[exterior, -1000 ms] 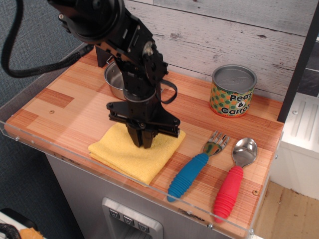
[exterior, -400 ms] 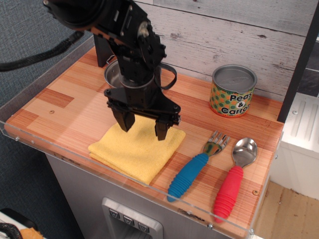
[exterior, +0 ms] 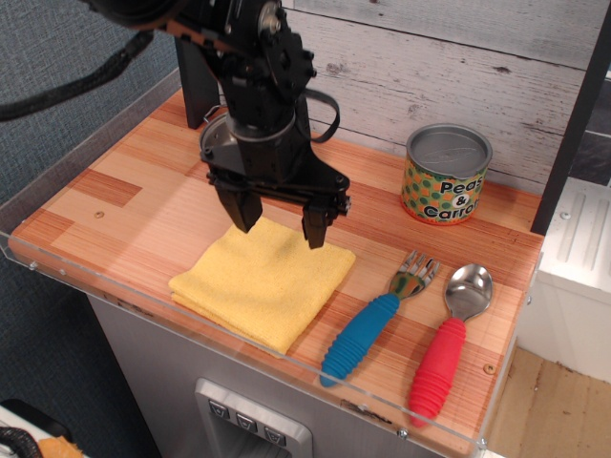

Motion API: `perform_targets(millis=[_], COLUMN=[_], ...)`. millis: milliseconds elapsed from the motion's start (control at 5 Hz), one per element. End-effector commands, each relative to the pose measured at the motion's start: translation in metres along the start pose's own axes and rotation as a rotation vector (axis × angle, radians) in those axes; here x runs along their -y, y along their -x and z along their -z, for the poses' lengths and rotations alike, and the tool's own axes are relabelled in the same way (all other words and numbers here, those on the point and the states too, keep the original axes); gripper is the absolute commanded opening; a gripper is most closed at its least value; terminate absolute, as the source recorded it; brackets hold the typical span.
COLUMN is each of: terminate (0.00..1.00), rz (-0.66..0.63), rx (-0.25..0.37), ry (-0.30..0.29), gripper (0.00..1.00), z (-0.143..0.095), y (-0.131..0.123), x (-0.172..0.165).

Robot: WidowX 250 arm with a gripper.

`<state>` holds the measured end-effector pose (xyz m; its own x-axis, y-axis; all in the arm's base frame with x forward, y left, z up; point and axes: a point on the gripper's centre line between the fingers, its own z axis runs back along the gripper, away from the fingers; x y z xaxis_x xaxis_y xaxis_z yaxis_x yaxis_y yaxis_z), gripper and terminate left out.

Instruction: Put the dish towel in the middle of the counter

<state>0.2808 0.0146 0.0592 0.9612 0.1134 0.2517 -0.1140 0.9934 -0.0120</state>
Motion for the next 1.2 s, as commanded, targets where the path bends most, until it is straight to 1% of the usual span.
perform_targets(millis=[0, 200, 600, 800, 1000], terminate=[0.00, 0.00, 0.00, 0.00, 1.00], rz=[0.036, 0.091, 0.180, 0.180, 0.180], rx=[0.069, 0.087, 0.067, 0.067, 0.067], ry=[0.048, 0.054, 0.093, 0.093, 0.093], gripper=[1.00, 1.00, 1.00, 1.00, 1.00], z=[-0.028, -0.035, -0.037, -0.037, -0.037], y=[-0.017, -0.019, -0.036, -0.036, -0.036], x=[0.018, 0.039, 0.068, 0.068, 0.068])
